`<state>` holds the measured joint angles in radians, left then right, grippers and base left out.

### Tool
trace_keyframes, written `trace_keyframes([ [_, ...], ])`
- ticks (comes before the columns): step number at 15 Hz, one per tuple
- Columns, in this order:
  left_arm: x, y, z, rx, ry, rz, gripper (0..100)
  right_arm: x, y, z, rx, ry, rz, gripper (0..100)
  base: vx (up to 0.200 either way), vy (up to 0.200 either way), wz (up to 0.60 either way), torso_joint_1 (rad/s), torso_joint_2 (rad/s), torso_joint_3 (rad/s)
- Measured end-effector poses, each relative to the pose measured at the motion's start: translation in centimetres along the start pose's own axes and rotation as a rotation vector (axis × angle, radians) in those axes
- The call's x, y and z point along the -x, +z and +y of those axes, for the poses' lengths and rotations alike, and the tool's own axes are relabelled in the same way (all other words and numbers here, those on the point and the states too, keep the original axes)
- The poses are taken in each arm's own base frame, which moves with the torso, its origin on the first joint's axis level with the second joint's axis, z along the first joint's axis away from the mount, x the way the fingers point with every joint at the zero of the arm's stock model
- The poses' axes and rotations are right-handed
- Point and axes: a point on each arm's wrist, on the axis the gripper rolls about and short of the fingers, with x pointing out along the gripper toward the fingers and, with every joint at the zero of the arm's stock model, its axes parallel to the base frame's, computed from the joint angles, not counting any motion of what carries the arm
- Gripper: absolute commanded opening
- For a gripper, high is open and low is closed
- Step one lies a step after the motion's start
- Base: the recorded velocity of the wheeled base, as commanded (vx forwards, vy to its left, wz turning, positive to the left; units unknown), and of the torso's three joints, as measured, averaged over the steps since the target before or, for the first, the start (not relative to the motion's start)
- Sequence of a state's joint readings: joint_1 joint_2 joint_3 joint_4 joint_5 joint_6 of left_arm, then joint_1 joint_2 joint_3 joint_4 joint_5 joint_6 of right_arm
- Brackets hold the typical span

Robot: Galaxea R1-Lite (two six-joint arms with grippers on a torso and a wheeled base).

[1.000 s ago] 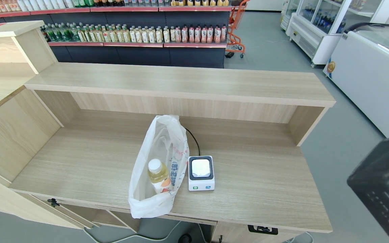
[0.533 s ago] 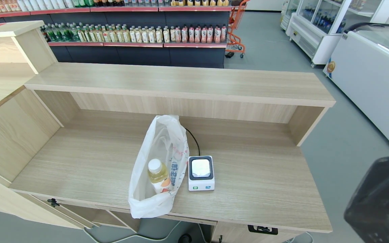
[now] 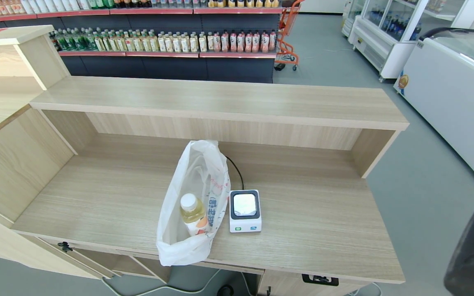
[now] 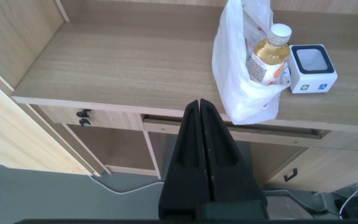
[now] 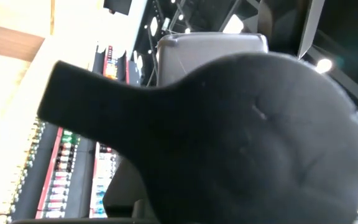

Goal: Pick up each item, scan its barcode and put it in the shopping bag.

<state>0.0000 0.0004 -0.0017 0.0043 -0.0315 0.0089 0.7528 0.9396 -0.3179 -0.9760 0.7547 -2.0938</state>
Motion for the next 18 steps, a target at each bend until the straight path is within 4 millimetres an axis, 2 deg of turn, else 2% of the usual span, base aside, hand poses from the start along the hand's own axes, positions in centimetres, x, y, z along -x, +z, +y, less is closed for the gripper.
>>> trace_keyframes([
  [15,0.0,0.0,0.0,0.0,0.0,0.0,0,1.2,0.9,-0.4,-0.015,0.029,0.023,0,0.0,0.0,0.0,0.0,0.0,0.0],
  [17,0.0,0.0,0.0,0.0,0.0,0.0,0,0.8,0.6,0.4,-0.124,0.099,0.103,0,0.0,0.0,0.0,0.0,0.0,0.0],
  [18,0.0,0.0,0.0,0.0,0.0,0.0,0,0.5,0.2,1.0,-0.258,0.153,0.195,0,0.0,0.0,0.0,0.0,0.0,0.0],
])
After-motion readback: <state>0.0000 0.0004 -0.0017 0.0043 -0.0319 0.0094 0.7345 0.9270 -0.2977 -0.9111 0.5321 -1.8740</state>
